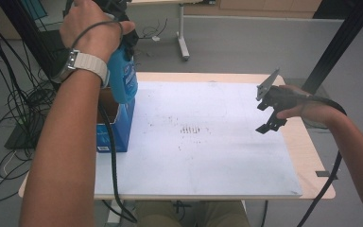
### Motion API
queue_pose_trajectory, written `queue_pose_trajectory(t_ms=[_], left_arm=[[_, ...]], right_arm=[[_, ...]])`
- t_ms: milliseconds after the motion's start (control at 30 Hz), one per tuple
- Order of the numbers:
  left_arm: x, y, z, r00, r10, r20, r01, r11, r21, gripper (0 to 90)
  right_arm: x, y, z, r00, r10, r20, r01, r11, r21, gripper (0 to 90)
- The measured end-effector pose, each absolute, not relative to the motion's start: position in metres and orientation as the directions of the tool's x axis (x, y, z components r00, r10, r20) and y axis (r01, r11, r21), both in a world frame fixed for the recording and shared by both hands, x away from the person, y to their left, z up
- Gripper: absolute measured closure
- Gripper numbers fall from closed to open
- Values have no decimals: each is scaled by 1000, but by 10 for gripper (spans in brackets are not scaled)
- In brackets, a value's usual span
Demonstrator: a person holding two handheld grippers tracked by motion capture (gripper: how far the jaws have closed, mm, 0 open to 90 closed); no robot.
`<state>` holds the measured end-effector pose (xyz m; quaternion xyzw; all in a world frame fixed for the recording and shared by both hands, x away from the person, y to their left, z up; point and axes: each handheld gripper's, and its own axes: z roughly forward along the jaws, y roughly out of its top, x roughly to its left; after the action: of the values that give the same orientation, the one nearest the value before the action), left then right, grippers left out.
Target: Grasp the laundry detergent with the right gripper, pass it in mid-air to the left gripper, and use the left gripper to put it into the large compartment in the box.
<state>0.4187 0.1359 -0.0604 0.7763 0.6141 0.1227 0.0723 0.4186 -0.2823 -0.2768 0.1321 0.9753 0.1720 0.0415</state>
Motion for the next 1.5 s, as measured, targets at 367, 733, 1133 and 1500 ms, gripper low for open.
queue_pose_trajectory(t_ms=[367,733,1133,1500], left_arm=[[429,157,-67,171,977,127,945,-199,260,376],[433,181,-79,142,982,127,953,-170,250,376],[440,197,-99,116,983,140,961,-147,233,376],[445,208,-127,106,986,128,967,-132,216,377]], right_arm=[[424,-280,-280,-961,275,-27,251,908,336,70],[427,-279,-283,-957,288,-21,265,905,331,70],[428,-280,-285,-952,305,-18,283,905,318,70],[428,-279,-293,-949,314,1,299,900,316,70]])
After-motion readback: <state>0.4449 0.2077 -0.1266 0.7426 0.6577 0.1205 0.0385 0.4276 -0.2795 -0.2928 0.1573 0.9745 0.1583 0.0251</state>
